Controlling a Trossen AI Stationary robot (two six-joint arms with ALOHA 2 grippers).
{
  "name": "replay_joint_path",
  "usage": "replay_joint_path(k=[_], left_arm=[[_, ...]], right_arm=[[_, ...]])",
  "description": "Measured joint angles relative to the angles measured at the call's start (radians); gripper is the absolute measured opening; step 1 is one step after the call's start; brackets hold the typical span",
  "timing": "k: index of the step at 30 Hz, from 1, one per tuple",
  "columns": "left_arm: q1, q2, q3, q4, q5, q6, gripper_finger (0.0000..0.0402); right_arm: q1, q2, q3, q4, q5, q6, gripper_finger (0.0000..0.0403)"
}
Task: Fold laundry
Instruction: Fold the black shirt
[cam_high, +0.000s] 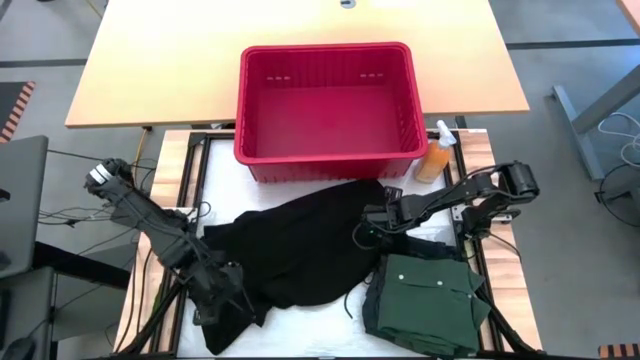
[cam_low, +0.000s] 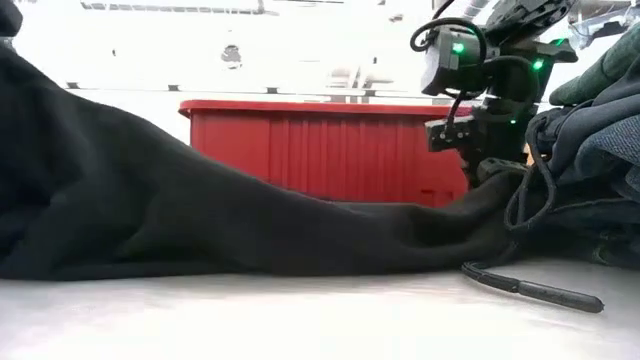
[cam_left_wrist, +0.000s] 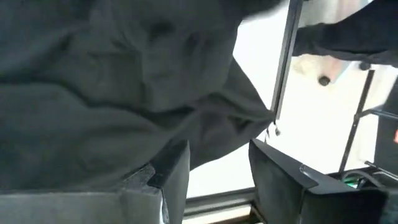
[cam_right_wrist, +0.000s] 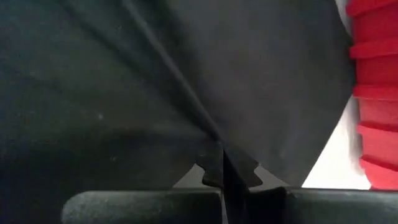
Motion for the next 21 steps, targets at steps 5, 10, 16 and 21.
replay_joint_path(k=[5,10,16,21], left_arm=[[-0.076,0.003,-0.043,0.015,-0.008,-0.128,0.0153],[-0.125,0.003,-0.127,0.215,-0.095,-0.25,0.0153],[-0.165,0.004,-0.264,0.508,-0.146,-0.374,0.0153],[-0.183,0.005,-0.371,0.65,-0.168,-0.451,0.0153]], right_arm=[[-0.041,-0.004,0.0,-0.051,0.039,0.001,0.0018],[-0.073,-0.004,0.0,-0.099,0.125,0.0,0.0018],[-0.083,-0.004,0.0,-0.127,0.21,-0.005,0.0018],[-0.084,-0.004,0.0,-0.117,0.229,-0.005,0.0018]])
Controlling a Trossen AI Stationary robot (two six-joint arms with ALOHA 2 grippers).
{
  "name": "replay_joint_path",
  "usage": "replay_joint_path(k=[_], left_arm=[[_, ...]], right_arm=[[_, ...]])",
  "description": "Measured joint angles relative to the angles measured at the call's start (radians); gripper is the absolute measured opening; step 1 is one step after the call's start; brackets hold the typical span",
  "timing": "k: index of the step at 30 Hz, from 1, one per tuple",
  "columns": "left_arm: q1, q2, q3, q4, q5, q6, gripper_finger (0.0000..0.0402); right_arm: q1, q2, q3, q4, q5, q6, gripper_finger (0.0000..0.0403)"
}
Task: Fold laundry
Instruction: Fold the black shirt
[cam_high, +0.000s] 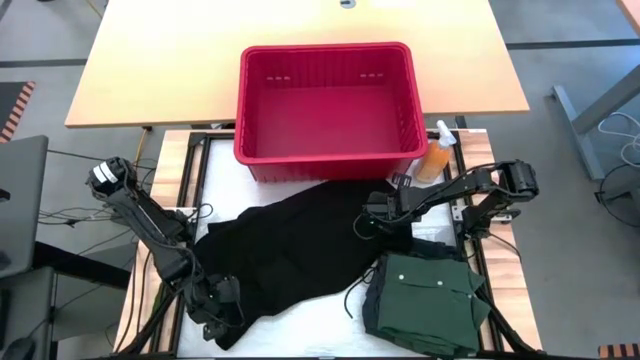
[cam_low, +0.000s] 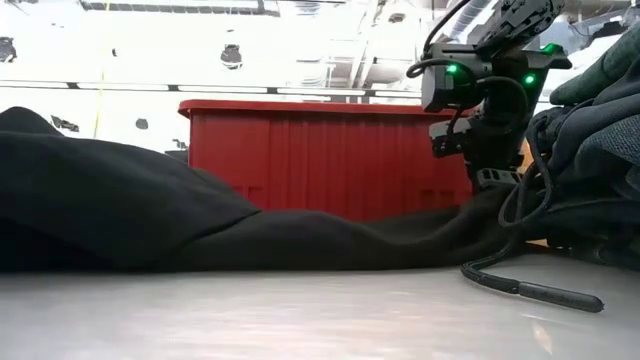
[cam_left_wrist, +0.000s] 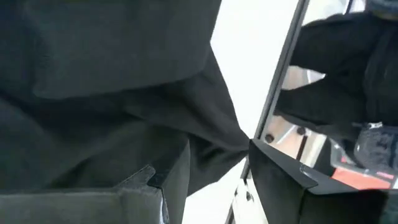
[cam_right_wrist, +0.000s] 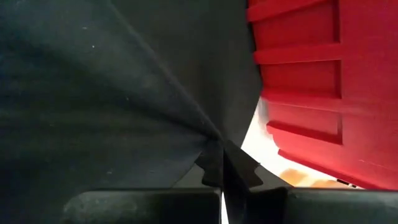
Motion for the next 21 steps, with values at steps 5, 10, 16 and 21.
replay_joint_path(k=[5,10,16,21], left_arm=[[-0.001,0.003,-0.072,0.042,-0.054,-0.049,0.0153],[0.013,0.086,-0.116,0.066,0.005,-0.096,0.0153],[0.006,0.215,-0.107,0.081,0.304,-0.119,0.0152],[-0.004,0.233,-0.106,-0.003,0.425,-0.158,0.0152]], right_arm=[[0.004,0.0,0.0,0.005,0.0,0.024,0.0018],[0.004,0.0,0.0,0.006,-0.001,0.074,0.0018],[0.006,0.0,0.0,-0.038,0.0,0.049,0.0018],[0.006,0.0,0.0,-0.086,0.009,-0.003,0.0018]])
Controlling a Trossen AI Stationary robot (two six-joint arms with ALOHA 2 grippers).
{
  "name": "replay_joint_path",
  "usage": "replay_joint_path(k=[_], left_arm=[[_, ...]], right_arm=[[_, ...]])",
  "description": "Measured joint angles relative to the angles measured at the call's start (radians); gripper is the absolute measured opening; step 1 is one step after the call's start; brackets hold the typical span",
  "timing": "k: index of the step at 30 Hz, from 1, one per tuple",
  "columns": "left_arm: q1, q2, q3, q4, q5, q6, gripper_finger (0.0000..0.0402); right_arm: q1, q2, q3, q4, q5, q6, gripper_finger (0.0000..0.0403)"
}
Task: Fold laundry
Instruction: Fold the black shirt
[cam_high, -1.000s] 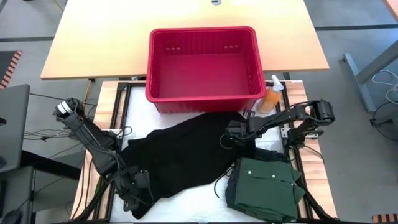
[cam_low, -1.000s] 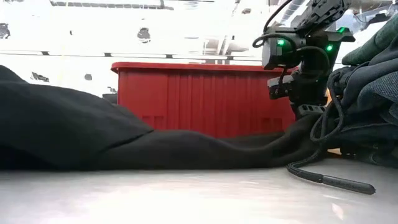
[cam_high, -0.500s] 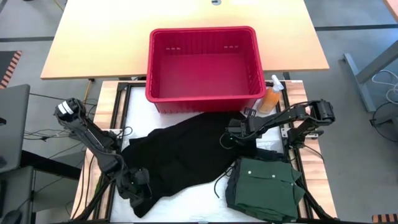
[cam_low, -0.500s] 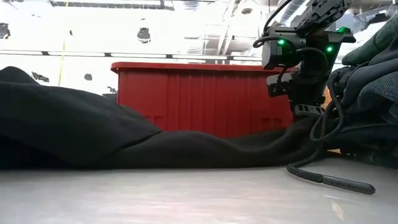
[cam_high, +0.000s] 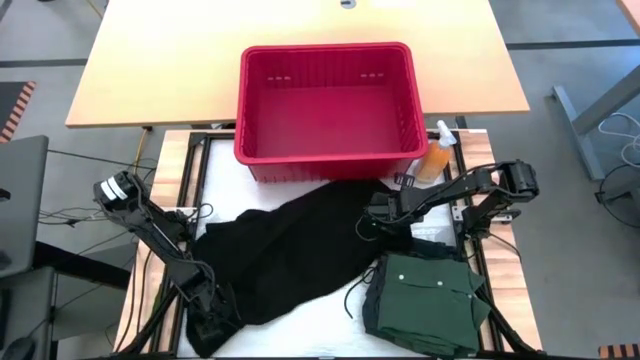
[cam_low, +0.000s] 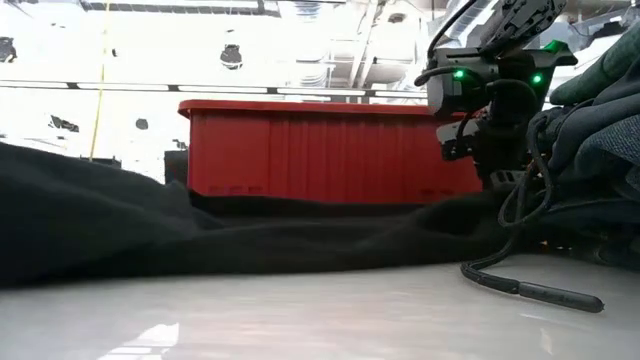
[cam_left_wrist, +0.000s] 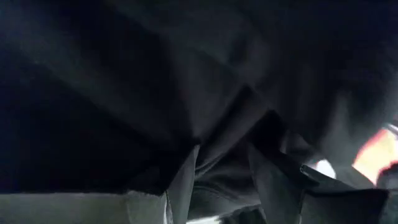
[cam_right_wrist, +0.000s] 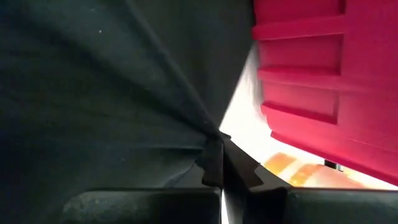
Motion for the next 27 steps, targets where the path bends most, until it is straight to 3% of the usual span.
replay_joint_path(k=[7,16,18,23,27], left_arm=[[-0.002,-0.026,-0.002,-0.087,0.003,-0.026,0.0152],[-0.002,-0.032,0.012,-0.11,-0.049,-0.028,0.0153],[-0.002,-0.032,0.015,-0.114,-0.055,-0.033,0.0153],[-0.002,-0.032,0.032,-0.127,-0.095,-0.05,0.0153],[-0.002,-0.032,0.046,-0.119,-0.165,-0.067,0.0153]], right_arm=[[0.0,0.0,0.009,0.043,0.011,0.005,0.0036],[-0.005,0.0,0.207,-0.024,-0.159,-0.015,0.0137],[-0.014,0.0,0.271,-0.102,-0.234,0.015,0.0163],[-0.044,-0.053,0.299,-0.298,-0.595,0.274,0.0213],[-0.039,-0.187,0.187,-0.29,-0.636,0.462,0.0225]])
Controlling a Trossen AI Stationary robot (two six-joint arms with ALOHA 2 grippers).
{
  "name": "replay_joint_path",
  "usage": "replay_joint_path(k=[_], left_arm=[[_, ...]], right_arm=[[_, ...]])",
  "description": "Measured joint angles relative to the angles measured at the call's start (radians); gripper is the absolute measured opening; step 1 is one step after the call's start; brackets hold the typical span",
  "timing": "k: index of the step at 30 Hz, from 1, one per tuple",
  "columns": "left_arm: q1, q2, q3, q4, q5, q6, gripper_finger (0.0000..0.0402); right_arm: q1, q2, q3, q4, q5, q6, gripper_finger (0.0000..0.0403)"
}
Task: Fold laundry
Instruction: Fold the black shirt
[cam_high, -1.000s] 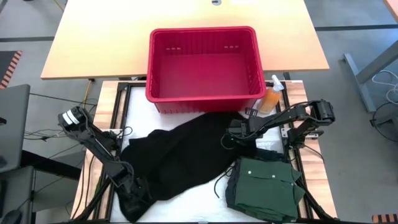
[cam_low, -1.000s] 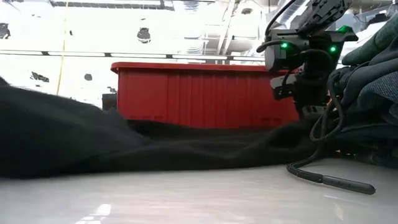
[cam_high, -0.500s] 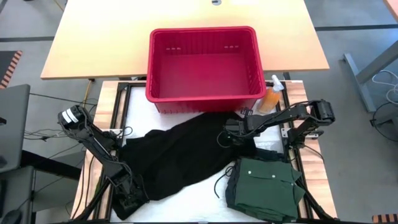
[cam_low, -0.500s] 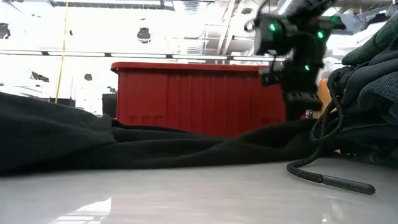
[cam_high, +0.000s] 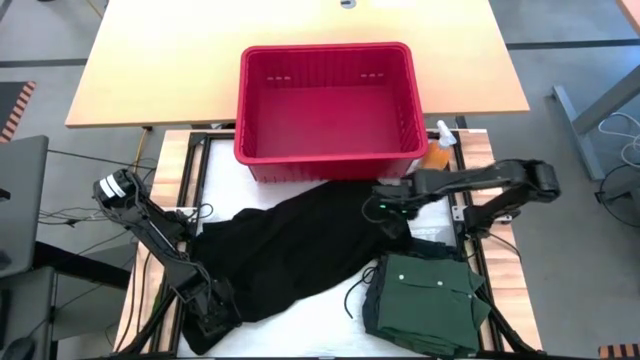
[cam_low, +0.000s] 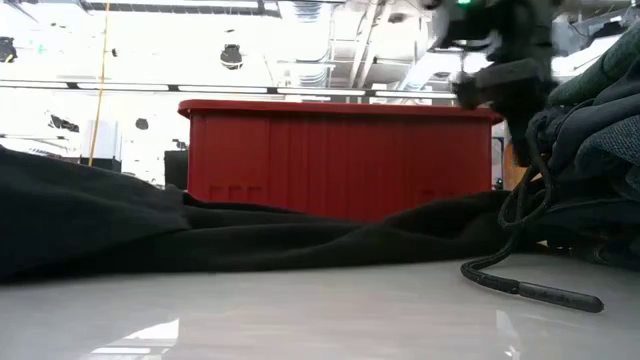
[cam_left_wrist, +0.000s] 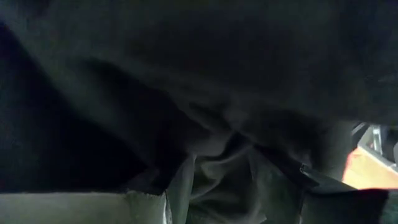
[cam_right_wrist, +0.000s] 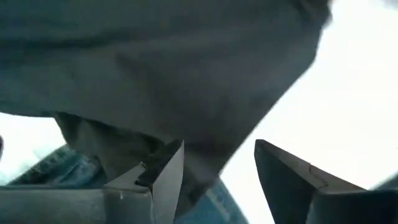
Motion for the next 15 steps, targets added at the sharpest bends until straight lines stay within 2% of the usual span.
replay_joint_path(k=[3,7,15], left_arm=[[0.0,0.0,0.006,0.004,-0.039,0.002,0.0153],[0.0,-0.001,0.008,0.012,-0.079,0.032,0.0153],[0.001,-0.002,0.008,0.011,-0.081,0.071,0.0153]], right_arm=[[-0.009,-0.109,-0.108,0.027,-0.003,0.178,0.0222],[-0.017,-0.225,-0.242,0.149,-0.015,0.376,0.0218],[0.051,-0.301,-0.359,0.28,-0.032,0.526,0.0219]])
